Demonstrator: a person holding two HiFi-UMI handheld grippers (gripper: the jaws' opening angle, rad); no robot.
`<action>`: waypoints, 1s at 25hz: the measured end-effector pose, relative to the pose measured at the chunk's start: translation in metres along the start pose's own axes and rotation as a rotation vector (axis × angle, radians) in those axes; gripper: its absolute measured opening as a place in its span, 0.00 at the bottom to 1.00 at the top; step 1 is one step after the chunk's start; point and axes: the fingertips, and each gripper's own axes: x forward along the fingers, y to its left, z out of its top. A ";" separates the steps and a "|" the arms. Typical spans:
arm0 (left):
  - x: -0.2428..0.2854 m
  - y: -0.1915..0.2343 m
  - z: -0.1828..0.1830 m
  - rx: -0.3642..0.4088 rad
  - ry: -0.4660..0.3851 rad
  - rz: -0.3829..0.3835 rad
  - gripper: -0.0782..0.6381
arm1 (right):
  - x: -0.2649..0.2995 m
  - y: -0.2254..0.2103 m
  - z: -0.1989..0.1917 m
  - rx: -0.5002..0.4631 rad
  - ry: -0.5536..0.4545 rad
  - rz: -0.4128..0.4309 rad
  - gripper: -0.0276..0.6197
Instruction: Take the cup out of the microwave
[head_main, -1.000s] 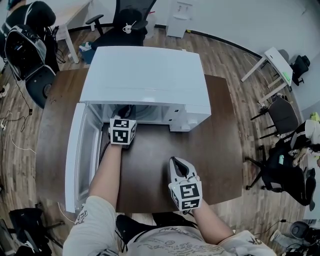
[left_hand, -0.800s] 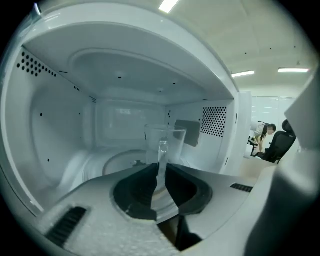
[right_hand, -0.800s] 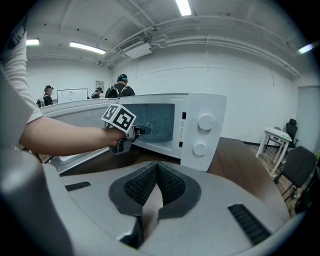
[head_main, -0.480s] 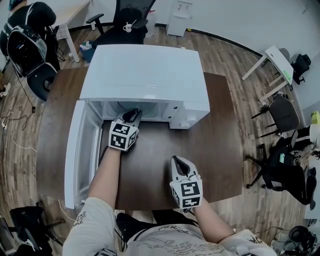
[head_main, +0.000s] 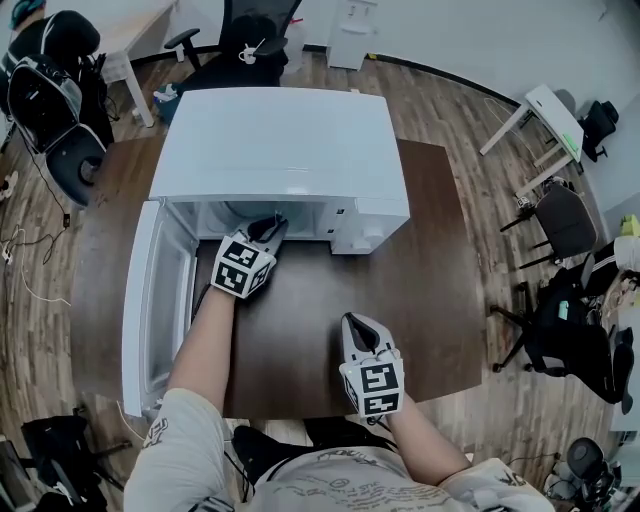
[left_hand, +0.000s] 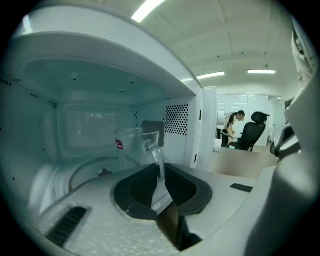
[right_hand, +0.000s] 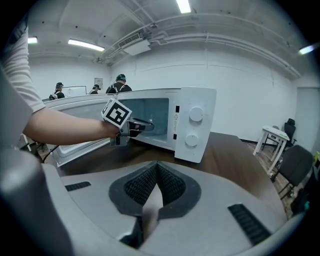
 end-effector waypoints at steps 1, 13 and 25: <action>0.002 -0.003 0.001 0.026 0.005 -0.008 0.19 | 0.000 -0.001 -0.001 0.000 0.001 -0.002 0.05; 0.005 -0.026 0.007 0.177 -0.030 0.007 0.18 | -0.004 -0.009 0.000 -0.003 0.000 -0.026 0.05; -0.039 -0.051 0.008 0.165 -0.029 0.024 0.17 | -0.011 0.009 0.018 0.014 -0.046 -0.014 0.05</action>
